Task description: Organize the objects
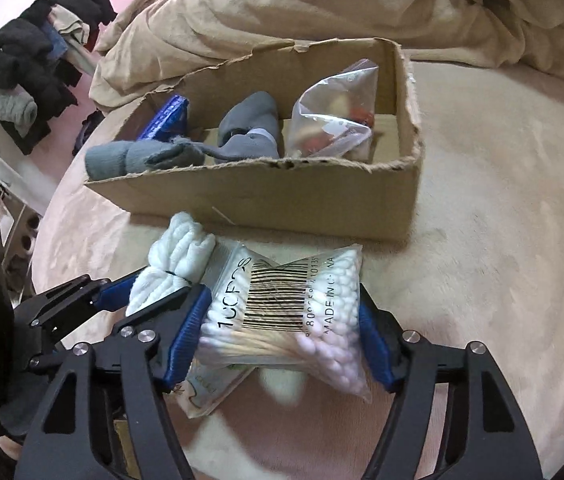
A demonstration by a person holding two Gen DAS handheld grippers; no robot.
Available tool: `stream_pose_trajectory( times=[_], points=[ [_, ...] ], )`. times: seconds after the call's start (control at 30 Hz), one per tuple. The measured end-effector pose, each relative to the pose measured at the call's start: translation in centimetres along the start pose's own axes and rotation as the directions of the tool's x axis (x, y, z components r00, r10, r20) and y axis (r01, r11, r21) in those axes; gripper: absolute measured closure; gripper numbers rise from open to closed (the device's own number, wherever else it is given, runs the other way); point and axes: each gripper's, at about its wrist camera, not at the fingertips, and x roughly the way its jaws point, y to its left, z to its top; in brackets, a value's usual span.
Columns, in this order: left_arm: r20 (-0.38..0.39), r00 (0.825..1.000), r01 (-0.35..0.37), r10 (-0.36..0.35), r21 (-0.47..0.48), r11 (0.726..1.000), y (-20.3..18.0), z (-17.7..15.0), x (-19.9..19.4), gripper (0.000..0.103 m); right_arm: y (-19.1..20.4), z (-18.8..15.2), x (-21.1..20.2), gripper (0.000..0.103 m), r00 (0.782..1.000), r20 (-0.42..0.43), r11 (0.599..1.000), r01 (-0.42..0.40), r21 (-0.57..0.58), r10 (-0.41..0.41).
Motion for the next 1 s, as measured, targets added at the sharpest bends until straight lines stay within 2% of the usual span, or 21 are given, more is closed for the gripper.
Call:
stream_pose_trajectory(
  times=[0.2,0.63,1.0],
  points=[
    [0.021,1.000,-0.013,0.013,-0.014,1.000,-0.1,-0.8,-2.3,0.067,0.4,-1.0,-2.7,0.031,0.999,0.041,1.000,0.010,-0.001,-0.010],
    [0.077,0.997,-0.016,0.018,-0.022,1.000,-0.9,-2.8,-9.9,0.067,2.6,-2.7,-8.5,0.031,0.993,0.116,0.999,0.023,-0.024,-0.020],
    [0.163,0.985,-0.048,0.055,-0.048,0.998,0.1,-2.9,-16.4,0.067,4.6,-3.6,-13.8,0.031,0.980,0.194,0.998,0.047,-0.050,-0.036]
  ],
)
